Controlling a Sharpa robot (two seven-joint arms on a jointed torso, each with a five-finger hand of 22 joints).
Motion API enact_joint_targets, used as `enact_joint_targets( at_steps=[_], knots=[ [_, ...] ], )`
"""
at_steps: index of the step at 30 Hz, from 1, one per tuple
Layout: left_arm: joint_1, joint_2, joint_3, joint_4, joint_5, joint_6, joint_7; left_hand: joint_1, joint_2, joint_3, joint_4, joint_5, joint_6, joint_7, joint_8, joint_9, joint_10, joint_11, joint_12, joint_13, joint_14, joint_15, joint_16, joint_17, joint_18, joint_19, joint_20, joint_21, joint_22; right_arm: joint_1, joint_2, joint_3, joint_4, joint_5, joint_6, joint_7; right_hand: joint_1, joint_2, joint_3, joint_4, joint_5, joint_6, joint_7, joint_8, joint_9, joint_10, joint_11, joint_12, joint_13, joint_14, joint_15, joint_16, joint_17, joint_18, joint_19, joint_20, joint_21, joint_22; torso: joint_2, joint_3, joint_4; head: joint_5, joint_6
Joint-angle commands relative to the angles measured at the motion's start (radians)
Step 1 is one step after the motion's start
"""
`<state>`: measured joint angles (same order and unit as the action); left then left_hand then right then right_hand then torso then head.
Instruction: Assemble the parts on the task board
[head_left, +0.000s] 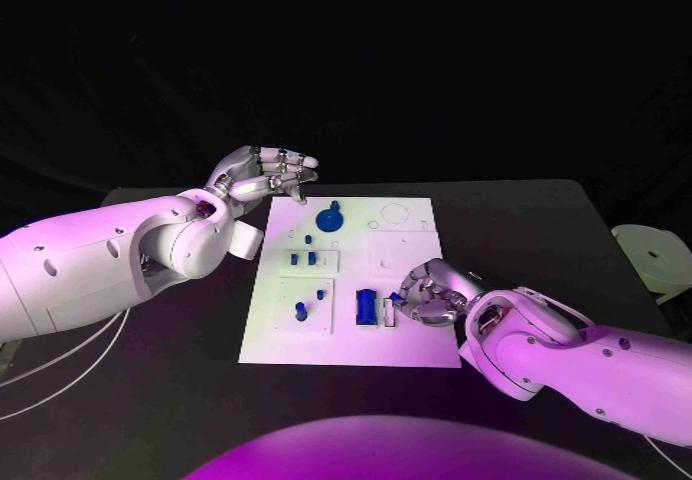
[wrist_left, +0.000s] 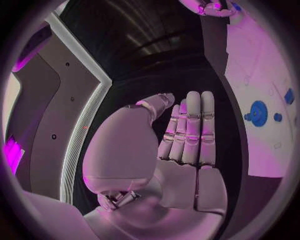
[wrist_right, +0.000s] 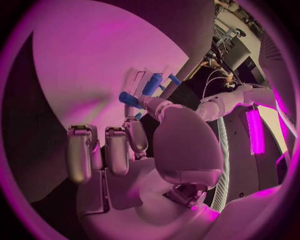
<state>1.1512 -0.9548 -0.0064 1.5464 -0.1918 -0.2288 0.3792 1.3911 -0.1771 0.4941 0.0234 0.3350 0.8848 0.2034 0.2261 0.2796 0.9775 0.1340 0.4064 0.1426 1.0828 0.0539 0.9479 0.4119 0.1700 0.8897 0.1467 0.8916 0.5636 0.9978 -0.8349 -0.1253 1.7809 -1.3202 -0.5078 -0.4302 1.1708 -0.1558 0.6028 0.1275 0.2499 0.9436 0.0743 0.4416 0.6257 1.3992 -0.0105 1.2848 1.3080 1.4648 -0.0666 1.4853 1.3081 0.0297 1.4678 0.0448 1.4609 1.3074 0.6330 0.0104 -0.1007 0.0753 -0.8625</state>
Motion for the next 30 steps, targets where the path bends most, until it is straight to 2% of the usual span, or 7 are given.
enact_joint_targets(
  at_steps=[1,8,9,17,30],
  knots=[
    [0.0,0.002,0.001,0.004,0.004,0.014,0.008,-0.005,0.003,0.005,-0.001,0.003,-0.008,0.002,0.004,-0.001,-0.006,-0.001,0.004,0.002,-0.005,-0.001,0.004,0.002,0.014,-0.006,-0.002,0.004,0.002,-0.002,0.014,0.0,-0.016,0.044,0.048,0.005,-0.028,0.005,-0.003,0.017,0.005,0.018,-0.01,0.039,0.042,0.011,0.002,0.011,0.03,0.072,-0.005,0.004,0.094,-0.005,0.059,-0.006,-0.007,0.231,0.0,0.0011,0.0007,0.001,-0.001],
    [0.0,0.0,0.001,0.005,0.004,0.009,0.01,-0.005,0.003,0.005,-0.001,0.003,-0.008,0.002,0.004,-0.001,-0.006,-0.001,0.004,0.002,-0.005,-0.001,0.004,0.002,0.014,-0.006,-0.002,0.004,0.002,-0.003,0.03,-0.001,-0.037,0.05,0.089,-0.005,-0.08,0.009,-0.018,0.04,0.016,0.042,-0.017,0.043,0.042,0.037,-0.005,0.046,0.06,0.073,-0.01,0.007,0.1,-0.006,0.06,-0.01,-0.005,0.232,0.0,0.0005,-0.0008,0.003,-0.003],
    [0.0,0.0,0.001,0.005,0.004,0.009,0.01,-0.005,0.003,0.005,-0.001,0.003,-0.008,0.002,0.004,-0.001,-0.006,-0.001,0.004,0.002,-0.005,-0.001,0.004,0.002,0.014,-0.006,-0.002,0.004,0.002,-0.004,0.031,-0.001,-0.039,0.05,0.093,-0.006,-0.09,0.008,-0.025,0.041,0.041,0.046,-0.019,0.042,0.041,0.039,-0.006,0.049,0.063,0.074,-0.011,0.008,0.102,-0.006,0.06,-0.011,-0.004,0.232,0.0,0.0006,-0.0013,0.003,-0.003],
    [0.0,0.0,0.001,0.007,0.004,0.01,0.011,-0.006,0.005,0.006,-0.001,0.003,-0.008,0.002,0.005,-0.002,-0.007,-0.001,0.006,0.002,-0.005,-0.001,0.005,0.002,0.014,-0.006,-0.001,0.005,0.002,-0.006,0.042,-0.001,-0.046,0.052,0.111,-0.008,-0.096,0.008,-0.029,0.044,0.046,0.047,-0.019,0.042,0.041,0.041,-0.006,0.052,0.066,0.074,-0.012,0.008,0.101,-0.006,0.06,-0.012,-0.004,0.232,0.0,0.0018,-0.0007,0.006,-0.006],
    [0.0,0.0,0.001,0.006,0.004,0.011,0.009,-0.007,0.006,0.007,0.0,0.003,-0.008,0.002,0.005,-0.002,-0.008,-0.001,0.006,0.002,-0.005,-0.001,0.005,0.003,0.014,-0.006,-0.001,0.005,0.002,-0.008,0.049,-0.001,-0.052,0.052,0.121,-0.008,-0.111,0.011,-0.039,0.053,0.048,0.052,-0.02,0.042,0.04,0.045,-0.007,0.057,0.072,0.074,-0.012,0.008,0.103,-0.006,0.06,-0.013,-0.005,0.232,-0.001,0.0012,-0.0011,0.004,-0.006]
  ],
)
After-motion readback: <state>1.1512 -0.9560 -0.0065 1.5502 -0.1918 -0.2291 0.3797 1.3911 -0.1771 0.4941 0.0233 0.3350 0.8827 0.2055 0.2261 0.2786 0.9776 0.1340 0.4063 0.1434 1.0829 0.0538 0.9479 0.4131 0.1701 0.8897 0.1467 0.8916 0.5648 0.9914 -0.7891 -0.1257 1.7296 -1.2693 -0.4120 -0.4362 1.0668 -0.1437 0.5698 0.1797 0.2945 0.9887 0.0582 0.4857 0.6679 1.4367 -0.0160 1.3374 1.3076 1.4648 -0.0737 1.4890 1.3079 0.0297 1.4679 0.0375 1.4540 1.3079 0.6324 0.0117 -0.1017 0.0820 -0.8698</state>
